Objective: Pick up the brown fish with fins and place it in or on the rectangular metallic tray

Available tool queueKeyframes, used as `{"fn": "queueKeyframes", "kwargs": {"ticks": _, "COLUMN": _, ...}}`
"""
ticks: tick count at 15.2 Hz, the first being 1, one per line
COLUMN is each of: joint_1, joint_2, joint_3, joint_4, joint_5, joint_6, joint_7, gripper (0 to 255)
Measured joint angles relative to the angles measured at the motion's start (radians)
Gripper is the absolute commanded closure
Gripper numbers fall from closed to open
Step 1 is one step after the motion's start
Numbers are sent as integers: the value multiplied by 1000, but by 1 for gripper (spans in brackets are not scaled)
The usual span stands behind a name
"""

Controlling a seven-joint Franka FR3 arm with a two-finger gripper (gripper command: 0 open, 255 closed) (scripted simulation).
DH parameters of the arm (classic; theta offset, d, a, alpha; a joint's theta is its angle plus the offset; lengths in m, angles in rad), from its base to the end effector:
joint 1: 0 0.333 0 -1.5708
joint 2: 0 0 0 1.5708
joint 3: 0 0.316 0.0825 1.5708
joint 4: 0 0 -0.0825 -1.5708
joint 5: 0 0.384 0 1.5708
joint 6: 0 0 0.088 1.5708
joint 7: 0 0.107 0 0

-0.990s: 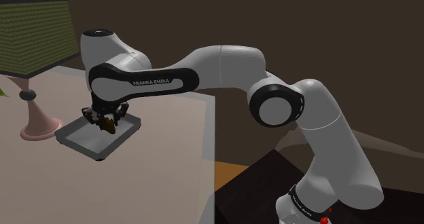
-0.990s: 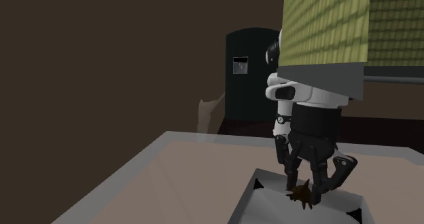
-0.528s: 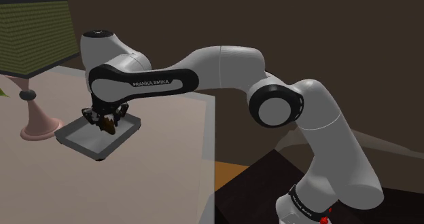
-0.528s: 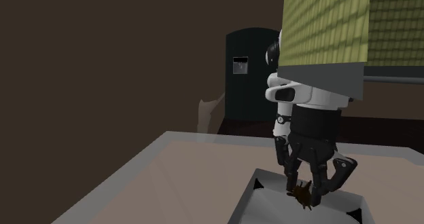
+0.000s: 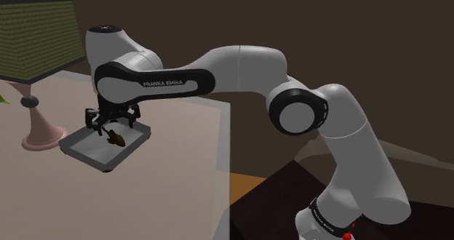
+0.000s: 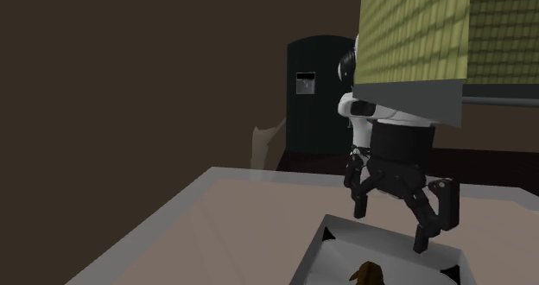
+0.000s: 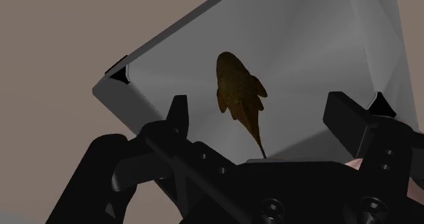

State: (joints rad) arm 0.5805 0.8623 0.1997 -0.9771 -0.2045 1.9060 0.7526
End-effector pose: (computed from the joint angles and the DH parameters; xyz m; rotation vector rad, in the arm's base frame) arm 0.6037 0.4956 0.3594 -3.1177 -0.0198 -0.1397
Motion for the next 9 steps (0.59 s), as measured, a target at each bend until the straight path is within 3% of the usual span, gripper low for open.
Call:
{"fn": "queueKeyframes", "kwargs": {"ticks": 3, "joint_1": 8, "joint_2": -8, "joint_3": 2, "joint_4": 57, "joint_5": 3, "joint_6": -64, "joint_7": -3, "gripper": 0}}
{"fn": "queueKeyframes", "kwargs": {"ticks": 9, "joint_1": 7, "joint_2": -15, "joint_3": 2, "joint_4": 58, "joint_5": 4, "joint_6": -72, "joint_7": -4, "gripper": 0}}
